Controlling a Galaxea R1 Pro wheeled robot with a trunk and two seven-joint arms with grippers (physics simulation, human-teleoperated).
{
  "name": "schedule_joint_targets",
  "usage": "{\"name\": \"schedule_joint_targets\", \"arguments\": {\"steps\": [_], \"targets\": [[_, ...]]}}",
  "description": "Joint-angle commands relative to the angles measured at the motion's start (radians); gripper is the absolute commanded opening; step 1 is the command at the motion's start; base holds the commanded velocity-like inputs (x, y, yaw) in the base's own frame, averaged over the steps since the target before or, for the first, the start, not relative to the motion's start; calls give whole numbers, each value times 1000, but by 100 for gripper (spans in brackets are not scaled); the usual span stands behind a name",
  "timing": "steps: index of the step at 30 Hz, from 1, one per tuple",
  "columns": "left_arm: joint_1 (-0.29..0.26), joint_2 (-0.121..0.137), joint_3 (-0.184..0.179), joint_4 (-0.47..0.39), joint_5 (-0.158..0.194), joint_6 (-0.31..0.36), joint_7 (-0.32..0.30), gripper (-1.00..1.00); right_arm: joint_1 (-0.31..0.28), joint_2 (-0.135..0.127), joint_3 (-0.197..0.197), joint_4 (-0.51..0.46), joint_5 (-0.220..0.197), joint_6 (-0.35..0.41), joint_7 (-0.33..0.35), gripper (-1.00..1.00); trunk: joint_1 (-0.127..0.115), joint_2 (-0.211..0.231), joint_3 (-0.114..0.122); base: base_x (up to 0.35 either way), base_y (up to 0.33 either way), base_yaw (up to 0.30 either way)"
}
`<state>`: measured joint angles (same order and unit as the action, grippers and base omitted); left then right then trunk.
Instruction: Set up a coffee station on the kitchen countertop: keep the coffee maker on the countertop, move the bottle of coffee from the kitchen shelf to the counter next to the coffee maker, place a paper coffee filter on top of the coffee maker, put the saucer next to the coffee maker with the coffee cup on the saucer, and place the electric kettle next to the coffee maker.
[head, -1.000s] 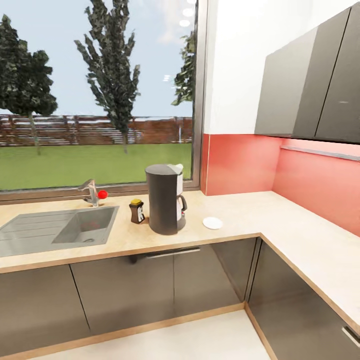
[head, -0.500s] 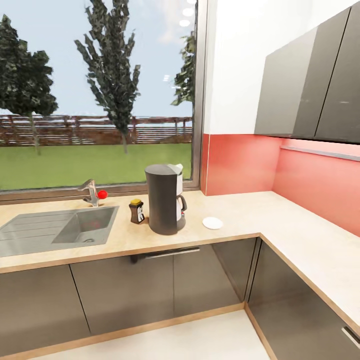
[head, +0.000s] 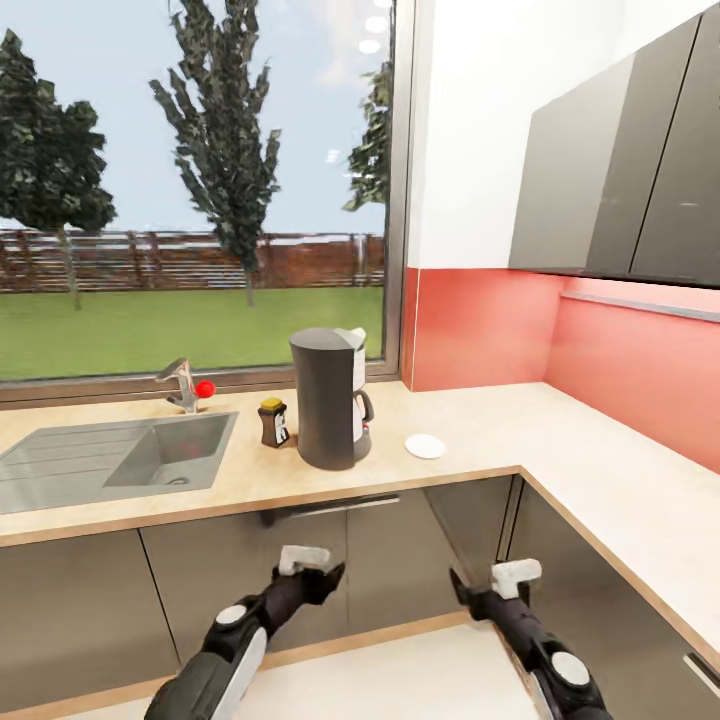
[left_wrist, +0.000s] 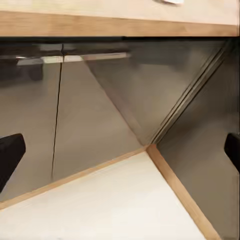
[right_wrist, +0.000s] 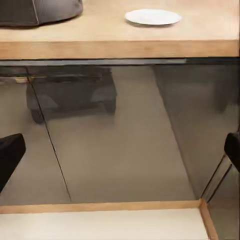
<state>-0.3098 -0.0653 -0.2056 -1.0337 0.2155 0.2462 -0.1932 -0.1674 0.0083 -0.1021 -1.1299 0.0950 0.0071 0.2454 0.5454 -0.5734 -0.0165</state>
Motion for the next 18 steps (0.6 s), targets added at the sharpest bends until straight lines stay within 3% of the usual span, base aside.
{"name": "schedule_joint_targets", "arguments": {"steps": [1, 3, 4, 6, 7, 8, 11, 13, 15, 18], "targets": [[-38, 0, 1, -47, 10, 59, -1, 100, -60, 1, -5, -21, 9, 90, 8, 100, 0, -2, -2, 0, 0, 0], [-66, -1, 2, -76, 10, 98, 0, 100, -113, 1, -6, -31, 5, 157, 9, 100, 0, -2, -2, 0, 0, 0], [-177, -6, 4, -121, 29, 216, 2, 100, -302, -1, -8, -36, -99, 317, 7, 100, 0, -2, -2, 0, 0, 0], [-208, -6, 5, -118, 67, 232, 9, 100, -365, -2, -8, -34, -124, 386, 6, 100, 0, -2, -2, 0, 0, 0], [-236, -5, 17, -111, 132, 247, 51, 100, -436, -3, -8, -32, -141, 491, 5, 100, 0, -2, -2, 0, 0, 0], [-279, -6, 40, -106, 229, 257, 166, 100, -517, -2, -9, -29, -149, 615, 3, 100, 0, -2, -2, 0, 0, 0], [-320, -8, 46, -104, 297, 274, 234, 100, -574, 2, -10, -16, -151, 672, -13, 100, 0, -2, -2, 0, 0, 0], [-357, -19, 48, -104, 347, 302, 282, 100, -632, 3, -10, 30, -152, 701, -67, 100, 0, -2, -2, 0, 0, 0], [-374, -34, 49, -103, 367, 314, 329, 100, -675, 4, -10, 71, -161, 711, -123, 100, 0, -2, -2, 0, 0, 0], [-361, -56, 51, -103, 383, 315, 467, 100, -707, 3, -23, 127, -228, 717, -176, 100, 0, -2, -2, 0, 0, 0]]}}
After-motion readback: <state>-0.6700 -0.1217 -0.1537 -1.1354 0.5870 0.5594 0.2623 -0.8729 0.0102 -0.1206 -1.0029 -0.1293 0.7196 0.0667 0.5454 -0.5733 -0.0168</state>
